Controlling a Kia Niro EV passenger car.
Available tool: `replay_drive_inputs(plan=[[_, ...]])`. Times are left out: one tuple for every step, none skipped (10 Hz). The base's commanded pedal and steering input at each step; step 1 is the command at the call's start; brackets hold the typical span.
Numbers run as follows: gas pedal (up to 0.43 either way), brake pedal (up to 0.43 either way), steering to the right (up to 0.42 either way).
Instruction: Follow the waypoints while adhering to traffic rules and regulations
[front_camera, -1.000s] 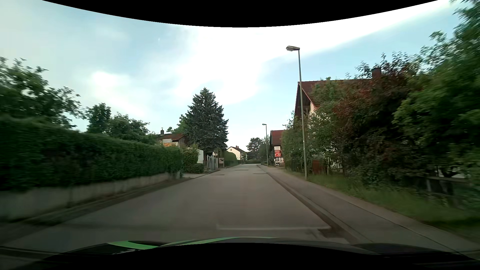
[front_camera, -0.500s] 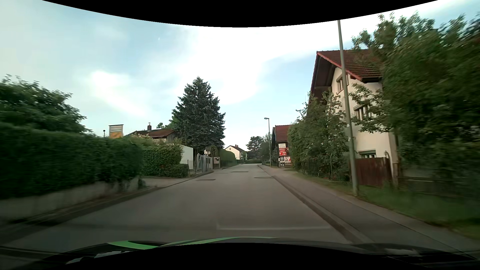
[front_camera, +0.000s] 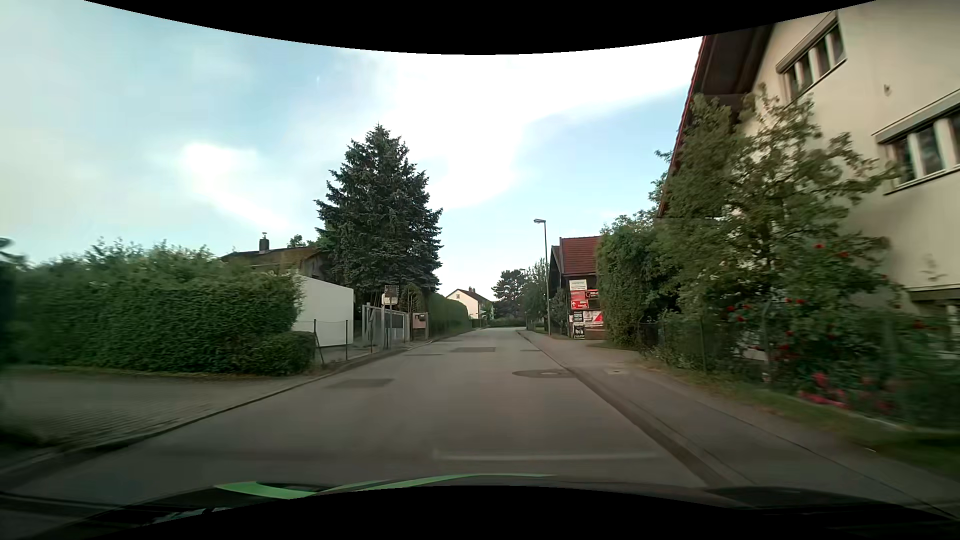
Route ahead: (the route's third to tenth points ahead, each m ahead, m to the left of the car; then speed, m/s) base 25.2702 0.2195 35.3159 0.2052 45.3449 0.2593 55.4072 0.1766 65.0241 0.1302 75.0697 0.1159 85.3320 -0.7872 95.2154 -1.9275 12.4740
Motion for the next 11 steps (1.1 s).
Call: replay_drive_inputs(plan=[[0.169, 0.0, 0.0], [0.169, 0.0, 0.0], [0.169, 0.0, 0.0], [0.169, 0.0, 0.001], [0.169, 0.0, 0.001], [0.169, 0.0, 0.001], [0.169, 0.0, 0.001], [0.169, 0.0, 0.001], [0.169, 0.0, 0.001], [0.169, 0.0, 0.001], [0.169, 0.0, 0.001]])
